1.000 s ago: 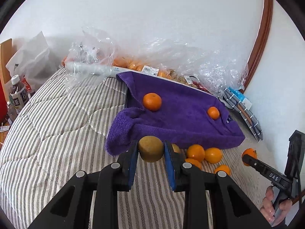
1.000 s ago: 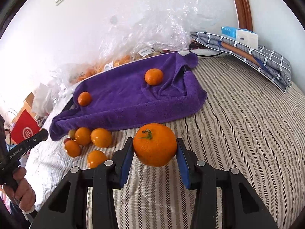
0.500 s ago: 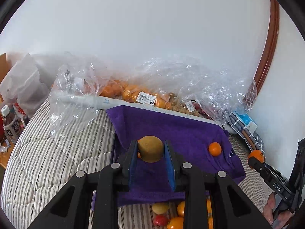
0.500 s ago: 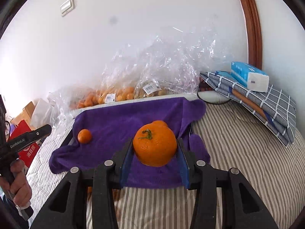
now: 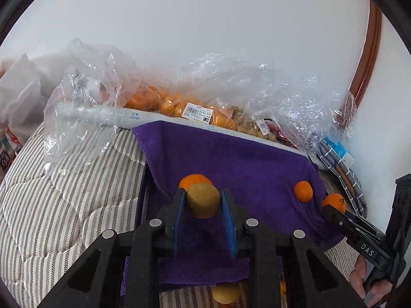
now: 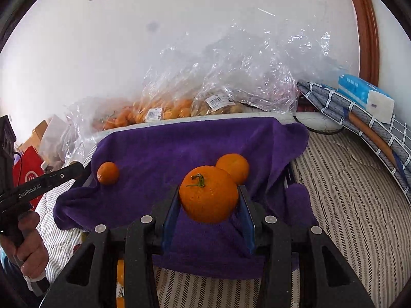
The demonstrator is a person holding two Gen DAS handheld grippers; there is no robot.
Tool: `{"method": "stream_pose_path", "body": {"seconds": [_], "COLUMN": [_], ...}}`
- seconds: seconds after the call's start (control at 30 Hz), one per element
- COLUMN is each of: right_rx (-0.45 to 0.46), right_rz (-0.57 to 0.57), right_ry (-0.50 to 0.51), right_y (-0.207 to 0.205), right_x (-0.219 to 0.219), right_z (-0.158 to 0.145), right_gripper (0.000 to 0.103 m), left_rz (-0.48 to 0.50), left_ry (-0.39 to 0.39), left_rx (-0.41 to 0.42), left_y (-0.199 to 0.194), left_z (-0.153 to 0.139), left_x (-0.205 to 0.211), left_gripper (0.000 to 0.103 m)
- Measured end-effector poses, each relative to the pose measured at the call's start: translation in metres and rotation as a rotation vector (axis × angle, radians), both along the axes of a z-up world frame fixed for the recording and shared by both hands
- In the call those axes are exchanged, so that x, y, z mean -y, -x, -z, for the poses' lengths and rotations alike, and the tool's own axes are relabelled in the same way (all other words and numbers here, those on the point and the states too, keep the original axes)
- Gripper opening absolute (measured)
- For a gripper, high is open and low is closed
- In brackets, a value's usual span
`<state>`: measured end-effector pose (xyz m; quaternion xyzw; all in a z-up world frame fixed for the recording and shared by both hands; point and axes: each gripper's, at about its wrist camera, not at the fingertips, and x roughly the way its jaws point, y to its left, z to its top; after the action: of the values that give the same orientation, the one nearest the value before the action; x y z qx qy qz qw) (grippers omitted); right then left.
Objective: Organize fruits
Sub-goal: 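Lift and carry the held fruits onto the purple towel with both grippers, then lower the orange onto the towel and open the right gripper while the left releases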
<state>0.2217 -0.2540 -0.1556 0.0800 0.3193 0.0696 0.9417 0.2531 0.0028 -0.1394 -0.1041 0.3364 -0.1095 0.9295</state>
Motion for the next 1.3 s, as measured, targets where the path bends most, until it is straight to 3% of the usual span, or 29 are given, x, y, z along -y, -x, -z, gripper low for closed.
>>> {"method": "stream_pose_path", "body": {"seconds": [0.13, 0.57, 0.7, 0.83, 1.3], "right_rx": [-0.021, -0.035, -0.009, 0.025, 0.056], "right_rz": [0.017, 0.034, 0.038, 0.048, 0.085], "right_ry": [-0.008, -0.004, -0.024, -0.032, -0.014], "right_y": [-0.002, -0.006, -0.002, 0.003, 0.008], "right_x": [0.004, 0.006, 0.010, 0.012, 0.013], "right_z": [0.007, 0.012, 0.008, 0.002, -0.003], "right_gripper": [0.044, 0.046, 0.047, 0.057, 0.057], "left_rz": [0.004, 0.020, 0.020, 0.027, 0.018], "left_ry": [-0.051, -0.042, -0.060, -0.056, -0.082], "left_rx": [-0.037, -0.036, -0.049, -0.063, -0.072], "left_y": [-0.004, -0.003, -0.004, -0.006, -0.007], "left_z": [0.012, 0.014, 0.017, 0.020, 0.023], "left_x": [0.007, 0.010, 0.011, 0.012, 0.015], "left_gripper": [0.026, 0.026, 0.026, 0.026, 0.026]}}
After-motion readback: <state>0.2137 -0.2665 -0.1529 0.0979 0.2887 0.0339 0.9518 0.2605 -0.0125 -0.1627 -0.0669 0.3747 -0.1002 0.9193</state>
